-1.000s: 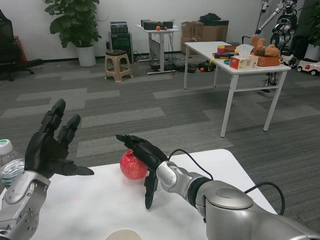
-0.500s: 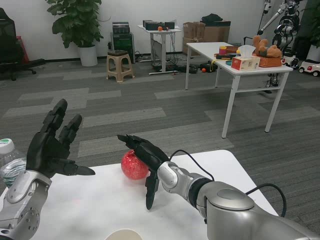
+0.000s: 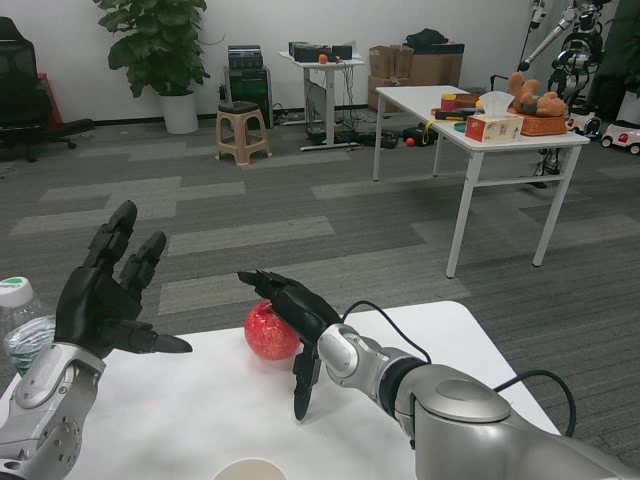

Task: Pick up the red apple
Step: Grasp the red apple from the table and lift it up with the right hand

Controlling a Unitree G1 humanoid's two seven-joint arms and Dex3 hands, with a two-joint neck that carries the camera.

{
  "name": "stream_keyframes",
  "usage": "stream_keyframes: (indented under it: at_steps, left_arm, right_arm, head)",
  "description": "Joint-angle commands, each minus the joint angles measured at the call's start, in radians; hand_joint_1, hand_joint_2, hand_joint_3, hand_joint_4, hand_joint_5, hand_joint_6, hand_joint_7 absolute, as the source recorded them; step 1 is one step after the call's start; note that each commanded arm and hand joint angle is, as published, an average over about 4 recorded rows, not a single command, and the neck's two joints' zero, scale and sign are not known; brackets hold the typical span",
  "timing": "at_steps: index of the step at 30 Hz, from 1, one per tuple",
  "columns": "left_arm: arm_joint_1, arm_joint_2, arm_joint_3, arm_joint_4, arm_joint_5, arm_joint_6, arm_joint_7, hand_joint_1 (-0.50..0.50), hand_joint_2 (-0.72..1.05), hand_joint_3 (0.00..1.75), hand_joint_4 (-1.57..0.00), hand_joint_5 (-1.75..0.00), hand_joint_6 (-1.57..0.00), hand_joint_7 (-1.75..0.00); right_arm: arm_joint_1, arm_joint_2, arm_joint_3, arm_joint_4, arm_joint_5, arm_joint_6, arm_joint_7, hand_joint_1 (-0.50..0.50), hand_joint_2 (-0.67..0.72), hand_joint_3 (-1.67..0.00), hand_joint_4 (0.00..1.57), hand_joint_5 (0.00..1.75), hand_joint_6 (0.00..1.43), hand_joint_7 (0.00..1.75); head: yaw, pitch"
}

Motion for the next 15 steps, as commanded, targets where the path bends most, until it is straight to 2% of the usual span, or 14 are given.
stream_keyframes:
  at_steps: [1,4,6,9,15]
  left_arm:
    - [0.016,0.009,0.013,-0.012,-0.006,0.002,0.002,-0.50,-0.02,0.00,0.00,-0.21,0.00,0.00]
    - [0.019,0.008,0.013,-0.013,-0.006,0.002,0.002,-0.50,-0.02,0.00,0.00,-0.21,0.00,-0.02]
    - [0.021,0.008,0.014,-0.014,-0.006,0.002,0.002,-0.50,-0.02,0.00,0.00,-0.21,0.00,-0.02]
    - [0.025,0.007,0.017,-0.016,-0.006,0.002,0.002,-0.50,-0.02,0.00,0.00,-0.26,0.00,0.00]
    - [0.031,0.007,0.024,-0.021,-0.006,0.002,0.002,-0.50,-0.02,0.00,0.00,-0.21,0.00,0.00]
  right_arm:
    - [0.039,0.002,-0.006,0.018,-0.009,0.017,0.017,-0.42,-0.02,-0.02,0.14,0.61,0.23,0.91]
    - [0.047,0.000,-0.019,0.020,-0.009,0.017,0.026,-0.42,-0.03,-0.06,0.14,0.82,0.35,1.27]
    - [0.056,-0.002,-0.029,0.020,-0.009,0.016,0.037,-0.42,-0.03,-0.06,0.14,0.92,0.41,1.40]
    - [0.073,-0.009,-0.047,0.020,-0.009,0.015,0.053,-0.42,-0.03,-0.08,0.14,0.97,0.47,1.50]
    - [0.126,-0.036,-0.117,0.020,-0.009,0.012,0.099,-0.42,-0.07,-0.08,0.14,1.16,0.57,1.64]
  head:
    - [0.002,-0.001]
    - [0.006,-0.003]
    - [0.011,-0.004]
    - [0.016,-0.005]
    - [0.018,-0.006]
